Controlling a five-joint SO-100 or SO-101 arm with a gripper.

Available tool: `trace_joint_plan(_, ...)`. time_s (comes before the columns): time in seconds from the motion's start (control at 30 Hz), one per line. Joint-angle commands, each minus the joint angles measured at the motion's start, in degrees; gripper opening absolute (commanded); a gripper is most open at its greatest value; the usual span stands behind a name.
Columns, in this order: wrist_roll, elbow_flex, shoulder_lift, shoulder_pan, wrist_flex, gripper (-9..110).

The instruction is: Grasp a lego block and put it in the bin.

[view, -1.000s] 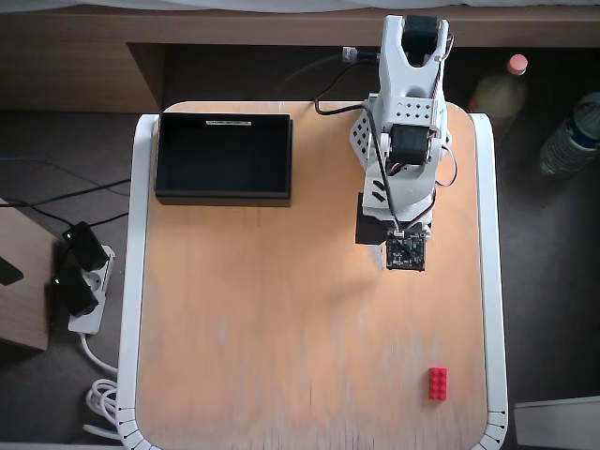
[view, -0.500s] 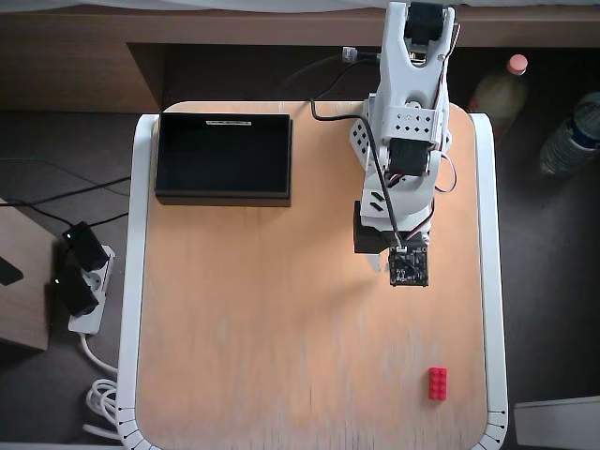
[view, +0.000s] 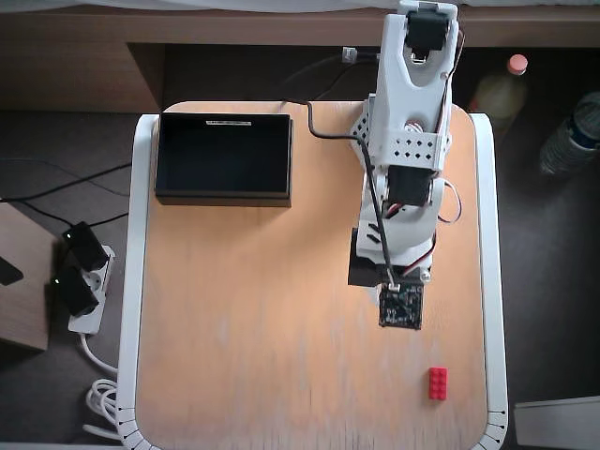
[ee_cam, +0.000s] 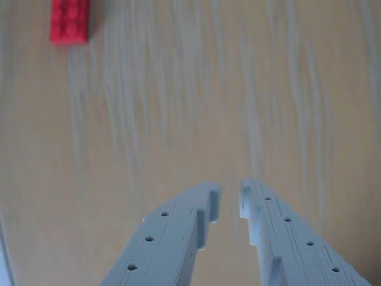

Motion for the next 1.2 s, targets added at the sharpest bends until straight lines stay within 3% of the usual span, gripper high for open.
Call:
trace_joint_plan(0.0,-2.5,-12.9,-5.1,-2.5,0.4,0)
trace_joint_plan(0.4,-12.0,-29.7,-21.2,-7.7,8.0,1)
trace_joint_plan(1.17,-19.7,-46.9,-42.7,-9.6,8.2,12)
